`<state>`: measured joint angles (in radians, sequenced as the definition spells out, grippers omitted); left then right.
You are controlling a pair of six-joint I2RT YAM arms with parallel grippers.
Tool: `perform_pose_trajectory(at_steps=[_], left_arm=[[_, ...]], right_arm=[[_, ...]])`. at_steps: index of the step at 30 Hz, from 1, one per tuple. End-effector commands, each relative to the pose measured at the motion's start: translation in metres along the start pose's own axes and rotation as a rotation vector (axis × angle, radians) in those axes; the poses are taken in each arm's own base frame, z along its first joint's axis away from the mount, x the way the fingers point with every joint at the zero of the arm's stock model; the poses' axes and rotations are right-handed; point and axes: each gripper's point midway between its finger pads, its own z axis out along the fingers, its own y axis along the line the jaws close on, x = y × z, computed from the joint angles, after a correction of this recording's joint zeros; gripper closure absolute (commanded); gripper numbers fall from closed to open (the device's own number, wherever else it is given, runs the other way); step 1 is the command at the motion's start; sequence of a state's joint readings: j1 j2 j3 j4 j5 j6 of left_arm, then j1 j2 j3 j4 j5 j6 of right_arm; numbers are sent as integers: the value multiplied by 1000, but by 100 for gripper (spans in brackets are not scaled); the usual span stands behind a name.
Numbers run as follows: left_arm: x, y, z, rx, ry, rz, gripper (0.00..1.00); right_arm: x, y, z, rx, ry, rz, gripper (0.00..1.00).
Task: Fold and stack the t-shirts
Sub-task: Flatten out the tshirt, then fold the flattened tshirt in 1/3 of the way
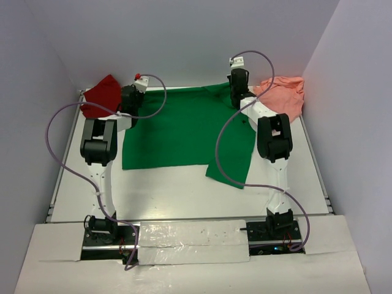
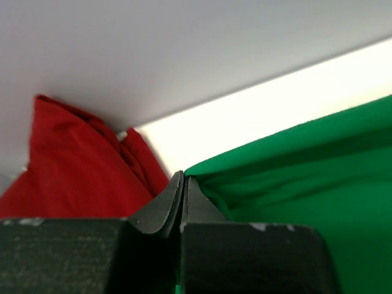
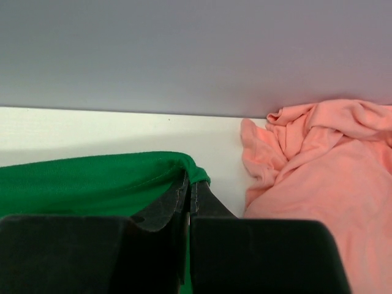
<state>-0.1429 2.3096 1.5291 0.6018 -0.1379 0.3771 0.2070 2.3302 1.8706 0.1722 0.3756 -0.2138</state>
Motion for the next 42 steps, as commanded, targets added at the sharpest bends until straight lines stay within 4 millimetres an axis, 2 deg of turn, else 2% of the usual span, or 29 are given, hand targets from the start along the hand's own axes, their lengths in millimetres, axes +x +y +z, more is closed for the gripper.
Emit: perform_pose_trajectory(at_steps=[1, 7, 8, 14, 16, 23, 30, 36, 42], left_arm=[[-32, 19, -12, 40, 40, -78, 100], [-26, 12, -31, 106, 103, -98, 100], [-25, 11, -36, 118, 108, -95, 100], [-17, 9, -51, 162, 164, -98, 100], [-15, 8, -55, 169, 181, -100, 100], [-7, -6, -78, 281, 255, -91, 100], [15, -23, -106, 378, 344, -85, 100], [27, -30, -118, 416, 380, -63, 100], [36, -32, -126, 439, 410, -35, 100]], right_arm=[[-46, -19, -23, 25, -64, 38, 100], [-44, -25, -33, 23, -39, 13, 100], [-39, -25, -35, 20, -21, 7, 100], [-40, -30, -53, 0, 1, 0, 100], [-35, -31, -57, -5, 23, -9, 100], [-35, -36, -76, -21, 59, -17, 100], [-37, -42, -88, -26, 68, -26, 100], [-40, -42, -94, -34, 73, -32, 100], [-34, -40, -96, -35, 85, -47, 100]])
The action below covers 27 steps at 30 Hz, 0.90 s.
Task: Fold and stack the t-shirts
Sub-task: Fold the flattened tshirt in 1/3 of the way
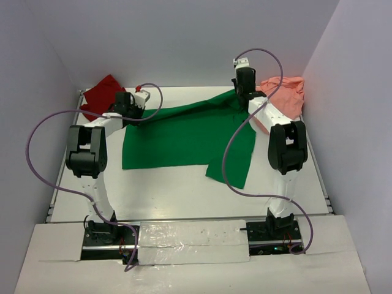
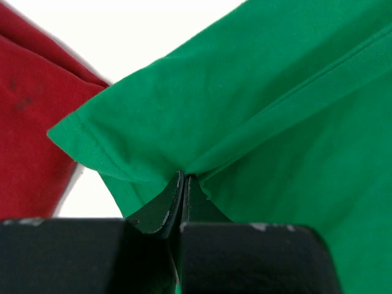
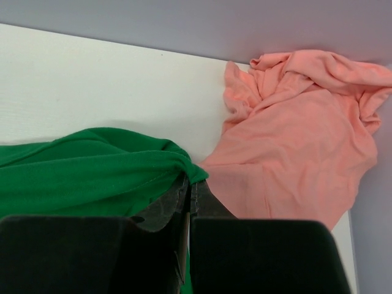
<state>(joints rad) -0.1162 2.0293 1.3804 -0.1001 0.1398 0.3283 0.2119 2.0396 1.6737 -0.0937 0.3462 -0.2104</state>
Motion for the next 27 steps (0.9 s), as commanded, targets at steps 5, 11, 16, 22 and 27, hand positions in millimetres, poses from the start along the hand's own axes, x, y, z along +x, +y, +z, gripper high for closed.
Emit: perform_pose_trajectory(at_steps=[5, 11, 16, 22, 27], left_arm=[[-6, 9, -21, -22, -4, 60, 100], [-2, 15, -23, -49, 16, 99, 100], [1, 19, -21, -53, 55, 113, 82], [-2, 9, -21, -23, 30, 83, 21], [-14, 4, -28, -44, -28, 66, 11]], right_arm=[[-25, -13, -23, 27, -61, 11, 100], [-20, -8, -23, 17, -49, 4, 100], [-16, -4, -22, 10, -42, 0, 100], [-14, 0, -22, 0, -41, 2, 100], [-10, 2, -23, -3, -36, -2, 100]])
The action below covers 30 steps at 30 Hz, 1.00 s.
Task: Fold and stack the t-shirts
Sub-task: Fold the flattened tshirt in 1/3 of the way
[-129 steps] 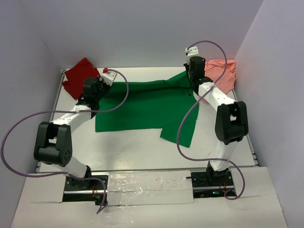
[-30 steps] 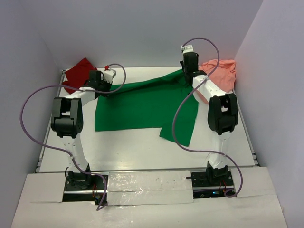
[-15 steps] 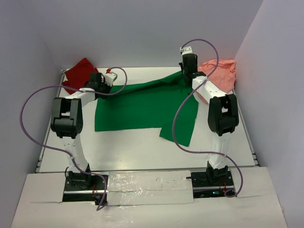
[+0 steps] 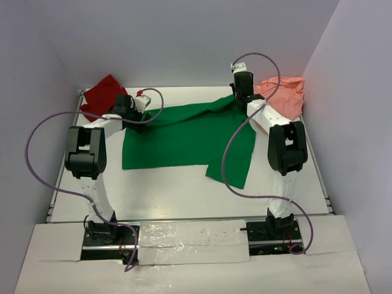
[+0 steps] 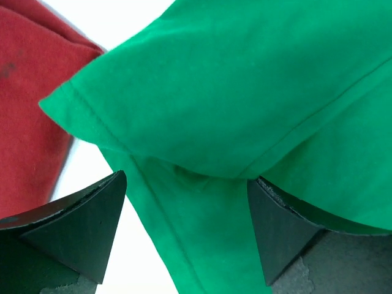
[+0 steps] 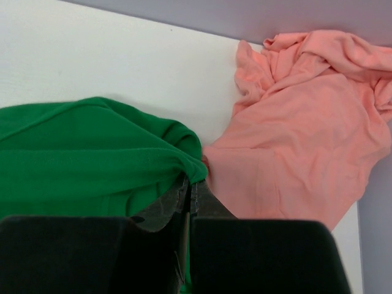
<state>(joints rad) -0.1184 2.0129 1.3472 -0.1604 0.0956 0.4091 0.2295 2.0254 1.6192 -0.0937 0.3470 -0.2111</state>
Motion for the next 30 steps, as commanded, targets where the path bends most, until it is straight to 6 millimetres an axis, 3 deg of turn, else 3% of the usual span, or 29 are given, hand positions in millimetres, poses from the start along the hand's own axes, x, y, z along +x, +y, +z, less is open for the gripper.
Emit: perform_pose_trajectory(at_steps=[1, 8, 16, 22, 30], left_arm=[[-38, 6, -27, -45, -117, -13, 11], [-31, 3, -32, -32, -69, -60, 12], [-17, 13, -22, -47, 16, -212, 24], [-21, 20, -22, -57, 15, -279, 27], [-9, 0, -15, 102, 108, -418, 34]], right_arm=[[-22, -10, -19, 18, -60, 16, 100], [-21, -12, -17, 24, -58, 15, 100], [-25, -13, -19, 29, -66, 5, 100], [-22, -13, -16, 34, -59, 2, 100], [-24, -16, -17, 39, -62, 1, 100]])
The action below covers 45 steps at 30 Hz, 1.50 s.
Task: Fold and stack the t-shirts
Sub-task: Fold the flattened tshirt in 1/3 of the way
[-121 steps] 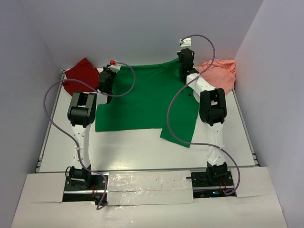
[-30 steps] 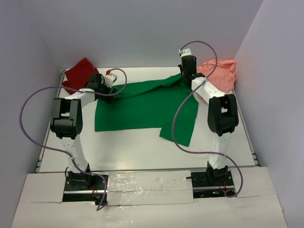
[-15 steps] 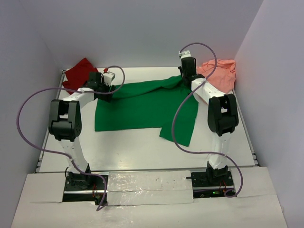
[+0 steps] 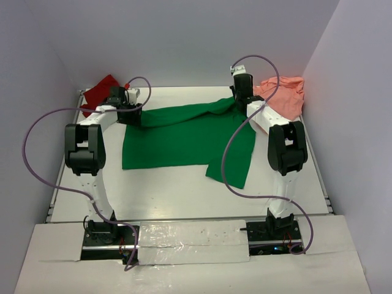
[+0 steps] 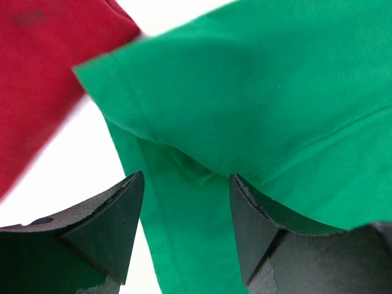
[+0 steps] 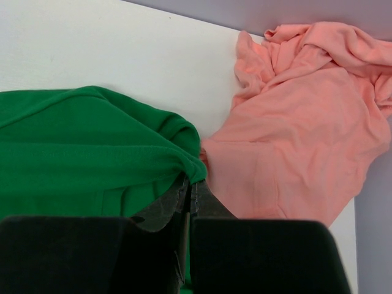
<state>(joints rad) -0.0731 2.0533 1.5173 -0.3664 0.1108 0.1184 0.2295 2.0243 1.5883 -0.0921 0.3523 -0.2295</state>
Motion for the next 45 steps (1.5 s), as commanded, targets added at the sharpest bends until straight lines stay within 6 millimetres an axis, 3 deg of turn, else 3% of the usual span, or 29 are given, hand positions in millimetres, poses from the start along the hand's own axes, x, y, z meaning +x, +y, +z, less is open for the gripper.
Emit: perform_pose_trajectory(at_steps=[1, 6, 13, 30, 36, 45], left_arm=[[3, -14, -6, 111, 58, -95, 34], [11, -29, -12, 201, 106, -143, 35], [10, -34, -25, 224, 82, -159, 35], [-8, -6, -19, 71, -62, -205, 35], [-13, -5, -17, 66, -81, -222, 38], [-4, -5, -7, 59, -31, -258, 40]], right_arm=[[-37, -19, -18, 41, -88, 29, 100], [-38, -19, -17, 42, -86, 30, 100], [-36, -17, -15, 34, -82, 37, 100], [-32, -19, -19, 31, -75, 29, 100], [-33, -21, -19, 36, -75, 29, 100], [-35, -27, -18, 46, -75, 26, 100]])
